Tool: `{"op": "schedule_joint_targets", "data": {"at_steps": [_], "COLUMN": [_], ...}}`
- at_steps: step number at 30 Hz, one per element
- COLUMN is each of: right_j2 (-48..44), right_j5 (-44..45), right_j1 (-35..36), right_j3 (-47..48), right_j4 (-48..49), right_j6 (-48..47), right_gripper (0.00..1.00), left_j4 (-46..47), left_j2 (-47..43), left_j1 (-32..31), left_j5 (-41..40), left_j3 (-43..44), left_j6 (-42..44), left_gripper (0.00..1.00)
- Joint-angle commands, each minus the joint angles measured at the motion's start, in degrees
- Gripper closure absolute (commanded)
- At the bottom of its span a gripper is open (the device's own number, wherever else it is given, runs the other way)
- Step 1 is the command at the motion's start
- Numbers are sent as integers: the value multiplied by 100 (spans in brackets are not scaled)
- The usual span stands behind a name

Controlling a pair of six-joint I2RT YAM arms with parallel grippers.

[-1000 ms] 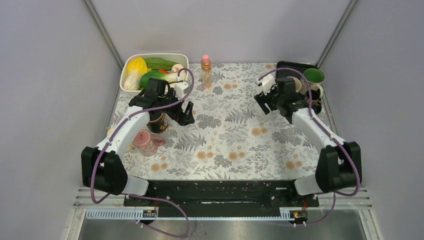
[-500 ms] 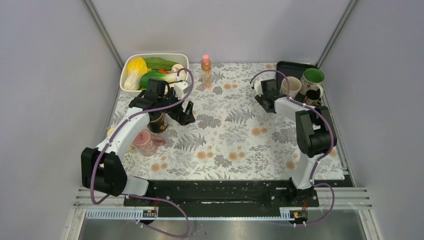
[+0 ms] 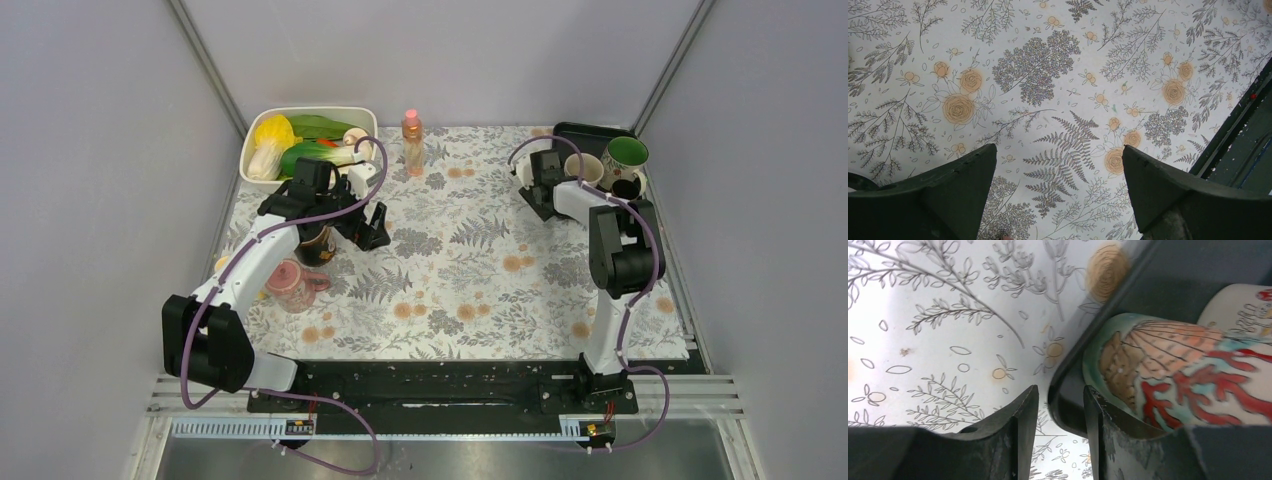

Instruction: Turn the mug right side up

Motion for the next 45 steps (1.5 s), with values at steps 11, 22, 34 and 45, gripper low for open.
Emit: {"op": "schedule_joint_targets", "data": {"at_steps": [11, 22, 34, 45], "right_j2": [61, -781, -1602, -2073], "right_j5": [-838, -1280, -1440, -1314], "right_j1": [87, 471, 1699, 2878], "right_j3": [268, -616, -1695, -2534], "right_j4": [-996, -1167, -1404, -1709], "right_j6": [-372, -588, -1518, -1869], "right_gripper": [79, 90, 89, 91], "left_j4": [156, 172, 297, 316], "left_j2": [-36, -175, -267, -299], "left_j1": [56, 168, 351, 435], "left_j5": [44, 50, 150, 230], "left_j3": [143, 167, 72, 9], "left_j6": [78, 200, 230, 258], "left_gripper": [1, 1, 1, 1]}}
